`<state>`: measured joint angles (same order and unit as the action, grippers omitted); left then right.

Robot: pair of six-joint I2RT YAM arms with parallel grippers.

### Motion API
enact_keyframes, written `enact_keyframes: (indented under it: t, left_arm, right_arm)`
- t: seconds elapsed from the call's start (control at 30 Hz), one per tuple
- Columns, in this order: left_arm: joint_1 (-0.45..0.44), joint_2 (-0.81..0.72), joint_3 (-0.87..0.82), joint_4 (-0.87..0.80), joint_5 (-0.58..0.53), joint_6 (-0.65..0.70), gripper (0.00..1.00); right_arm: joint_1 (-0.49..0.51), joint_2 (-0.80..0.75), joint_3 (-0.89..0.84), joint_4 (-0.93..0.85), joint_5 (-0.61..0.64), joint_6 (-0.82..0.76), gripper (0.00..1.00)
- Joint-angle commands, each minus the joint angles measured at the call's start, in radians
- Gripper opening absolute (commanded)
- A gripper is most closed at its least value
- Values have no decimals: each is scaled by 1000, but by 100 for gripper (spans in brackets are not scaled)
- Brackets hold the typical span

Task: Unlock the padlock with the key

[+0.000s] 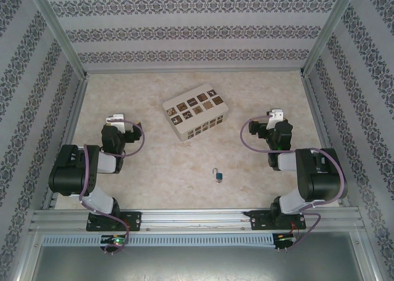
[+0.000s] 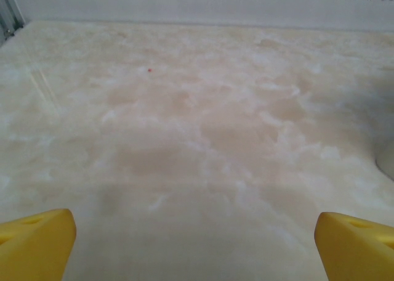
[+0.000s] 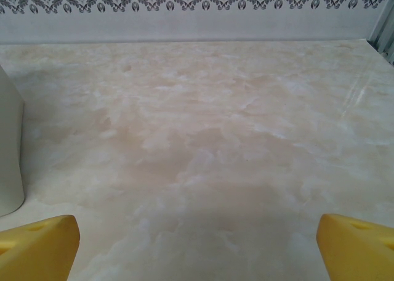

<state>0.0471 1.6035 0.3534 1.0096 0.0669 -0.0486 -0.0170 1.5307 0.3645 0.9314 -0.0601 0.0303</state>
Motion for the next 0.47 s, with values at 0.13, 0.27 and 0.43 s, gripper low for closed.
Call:
enact_keyframes:
  t: [0.13, 0.27, 0.43]
  left_arm:
    - [-4, -8, 8, -6, -7, 8, 99]
    - [-3, -6, 13, -15, 36, 25, 99]
    - [-4, -8, 25, -43, 56, 33, 99]
  right_arm:
    - [4, -1, 14, 9, 13, 10, 98]
    - [6, 0, 17, 3, 13, 10, 98]
    - [8, -1, 15, 6, 19, 8, 98]
